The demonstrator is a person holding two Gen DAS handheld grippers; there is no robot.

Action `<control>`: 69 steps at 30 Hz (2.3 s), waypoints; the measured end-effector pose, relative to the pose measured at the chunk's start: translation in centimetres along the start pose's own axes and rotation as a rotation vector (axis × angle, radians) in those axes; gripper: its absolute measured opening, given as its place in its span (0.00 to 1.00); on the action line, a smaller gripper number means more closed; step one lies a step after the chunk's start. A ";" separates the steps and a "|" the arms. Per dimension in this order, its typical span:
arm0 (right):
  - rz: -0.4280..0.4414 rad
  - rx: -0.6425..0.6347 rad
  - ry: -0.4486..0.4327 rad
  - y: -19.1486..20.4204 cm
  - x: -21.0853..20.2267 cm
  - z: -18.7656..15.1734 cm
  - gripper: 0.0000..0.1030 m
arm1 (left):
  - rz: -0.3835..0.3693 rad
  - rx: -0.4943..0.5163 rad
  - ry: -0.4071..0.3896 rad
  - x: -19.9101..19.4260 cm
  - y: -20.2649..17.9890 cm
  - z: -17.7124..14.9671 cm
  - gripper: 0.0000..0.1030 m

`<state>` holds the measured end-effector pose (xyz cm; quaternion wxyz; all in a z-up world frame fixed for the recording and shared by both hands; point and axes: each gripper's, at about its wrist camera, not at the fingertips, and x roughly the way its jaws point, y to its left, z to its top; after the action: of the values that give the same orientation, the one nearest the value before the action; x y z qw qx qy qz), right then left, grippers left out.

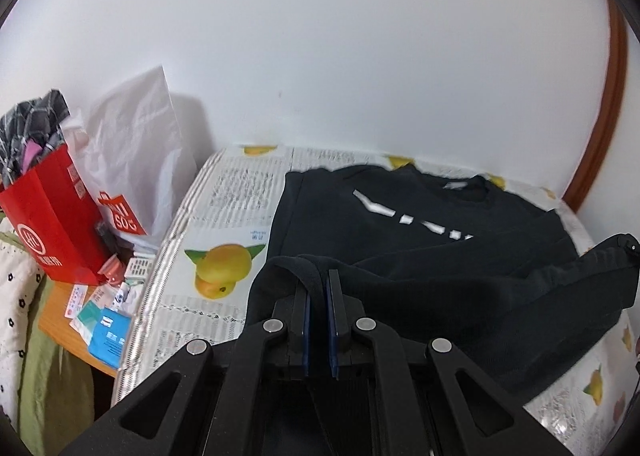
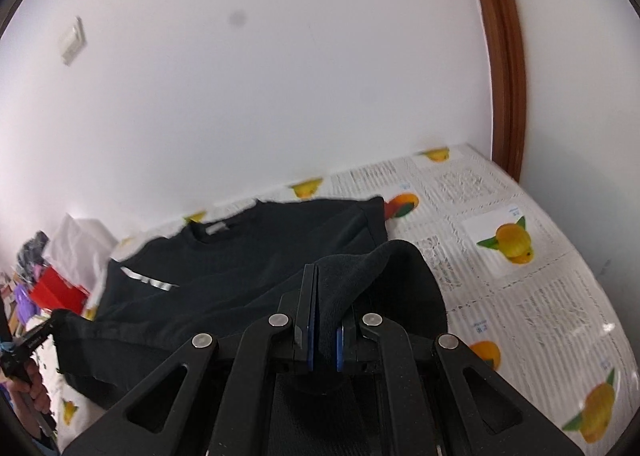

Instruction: Fold small clothes

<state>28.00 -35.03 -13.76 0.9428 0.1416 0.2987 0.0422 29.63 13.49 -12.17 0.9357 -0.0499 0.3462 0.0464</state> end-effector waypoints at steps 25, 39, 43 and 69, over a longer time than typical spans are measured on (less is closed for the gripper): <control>-0.095 -0.157 0.130 -1.9 -2.6 -6.8 0.51 | -0.037 0.013 0.078 -1.3 1.4 -5.2 0.60; -0.095 0.027 0.206 -6.1 1.0 -8.4 0.56 | -0.016 -0.063 0.168 0.0 4.6 -8.6 0.59; -0.067 0.015 0.235 -5.7 1.9 -8.5 0.32 | -0.028 -0.060 0.174 0.5 4.4 -8.7 0.31; -0.175 -0.112 0.248 -7.1 -12.6 -17.5 0.19 | -0.042 0.082 0.211 -11.3 0.4 -18.6 0.15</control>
<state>7.60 -39.60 -22.59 0.9051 0.0560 0.4214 -0.0065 9.09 11.00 -18.90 0.8960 -0.0236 0.4434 0.0069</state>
